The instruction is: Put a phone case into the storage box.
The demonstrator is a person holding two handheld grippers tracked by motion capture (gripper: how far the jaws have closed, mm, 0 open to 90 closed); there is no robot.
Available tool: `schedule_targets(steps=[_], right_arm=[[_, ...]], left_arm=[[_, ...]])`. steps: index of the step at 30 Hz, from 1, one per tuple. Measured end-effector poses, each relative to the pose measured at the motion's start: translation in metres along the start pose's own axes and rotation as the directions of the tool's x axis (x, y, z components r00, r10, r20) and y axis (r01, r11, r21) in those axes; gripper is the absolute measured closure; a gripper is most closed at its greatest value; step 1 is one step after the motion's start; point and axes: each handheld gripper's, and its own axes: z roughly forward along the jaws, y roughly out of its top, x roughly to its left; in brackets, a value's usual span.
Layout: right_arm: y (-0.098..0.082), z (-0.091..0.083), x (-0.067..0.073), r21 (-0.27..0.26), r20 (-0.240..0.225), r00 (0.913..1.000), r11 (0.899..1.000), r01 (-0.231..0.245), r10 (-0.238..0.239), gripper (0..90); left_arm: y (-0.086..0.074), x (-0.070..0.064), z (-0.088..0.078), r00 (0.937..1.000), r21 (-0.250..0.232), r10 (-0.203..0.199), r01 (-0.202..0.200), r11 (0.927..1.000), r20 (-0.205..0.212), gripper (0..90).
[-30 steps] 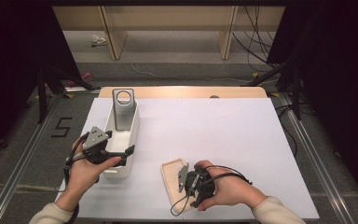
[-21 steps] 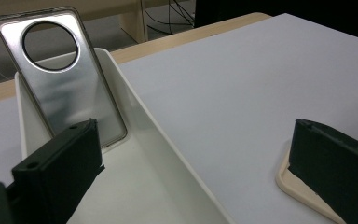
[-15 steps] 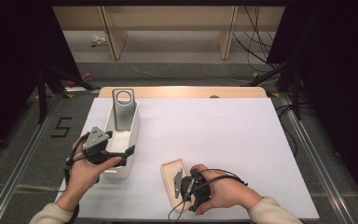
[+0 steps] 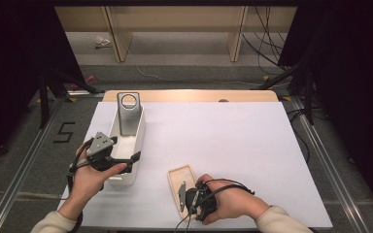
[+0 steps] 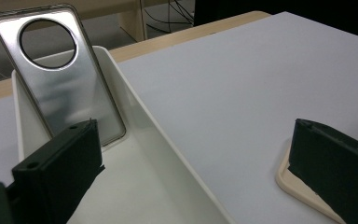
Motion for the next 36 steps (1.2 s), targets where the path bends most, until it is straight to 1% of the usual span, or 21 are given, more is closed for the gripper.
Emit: schedule_targets(steps=[1,2,3,4,5,6,7,12,16,18,21,28,30,36], right_arm=[[0.001,0.0,0.0,0.004,0.002,1.0,1.0,0.008,-0.008,43.0],[0.002,0.0,0.001,0.01,0.003,1.0,1.0,0.007,-0.007,43.9],[0.003,0.001,0.001,0.007,0.004,0.9999,1.0,0.015,-0.015,45.2],[0.004,0.0,0.002,0.021,0.002,0.9999,1.0,0.014,-0.014,45.8],[0.004,0.001,0.002,0.017,0.001,0.9999,1.0,0.012,-0.012,46.2],[0.005,0.001,0.002,0.028,0.004,0.9998,0.999,0.02,-0.021,47.2],[0.006,0.001,0.002,0.028,0.003,0.9997,0.999,0.024,-0.024,47.5],[0.008,0.003,0.004,0.042,0.001,0.9997,0.999,0.025,-0.025,50.7],[0.009,0.004,0.005,0.047,-0.011,0.9997,0.999,0.023,-0.023,55.4],[0.01,0.004,0.005,0.055,-0.013,0.9994,0.998,0.031,-0.031,57.3],[0.011,0.005,0.006,0.063,-0.013,0.9997,0.998,0.02,-0.019,61.1],[0.013,0.004,0.007,0.092,-0.011,0.9999,0.996,-0.011,0.012,66.7],[0.013,0.004,0.008,0.087,-0.012,0.9997,0.996,-0.021,0.022,69.3],[0.014,0.004,0.01,0.093,-0.022,0.9995,0.995,-0.019,0.021,75.6]], left_arm=[[0.0,0.0,0.0,1.0,-0.001,0.0,0.0,1.0,0.0,1.9],[0.0,0.0,0.0,1.0,-0.001,0.0,0.0,1.0,0.0,1.9],[0.0,0.0,0.0,1.0,-0.001,0.0,0.0,1.0,0.0,1.9],[0.0,0.0,0.0,1.0,0.0,0.0,0.0,1.0,0.0,1.9],[0.0,0.0,0.0,1.0,0.0,0.001,-0.001,1.0,0.001,1.9],[0.0,0.0,0.0,1.0,0.0,0.001,-0.001,1.0,0.0,1.9],[0.0,0.0,0.0,1.0,0.0,0.0,0.0,1.0,0.001,1.9],[0.0,-0.001,0.001,1.0,0.001,0.0,0.0,1.0,0.002,1.9],[0.0,-0.001,0.001,1.0,0.001,0.001,-0.001,1.0,0.002,1.9],[0.0,-0.001,0.0,1.0,0.001,0.001,-0.001,1.0,0.002,1.9],[0.0,-0.001,0.0,1.0,0.001,0.002,-0.002,1.0,0.002,1.9],[0.0,-0.001,0.0,1.0,0.002,0.005,-0.005,1.0,0.004,1.9],[0.0,-0.001,0.001,1.0,0.003,0.005,-0.005,1.0,0.004,1.9],[0.0,-0.001,0.001,1.0,0.004,0.005,-0.005,1.0,0.005,2.0]])
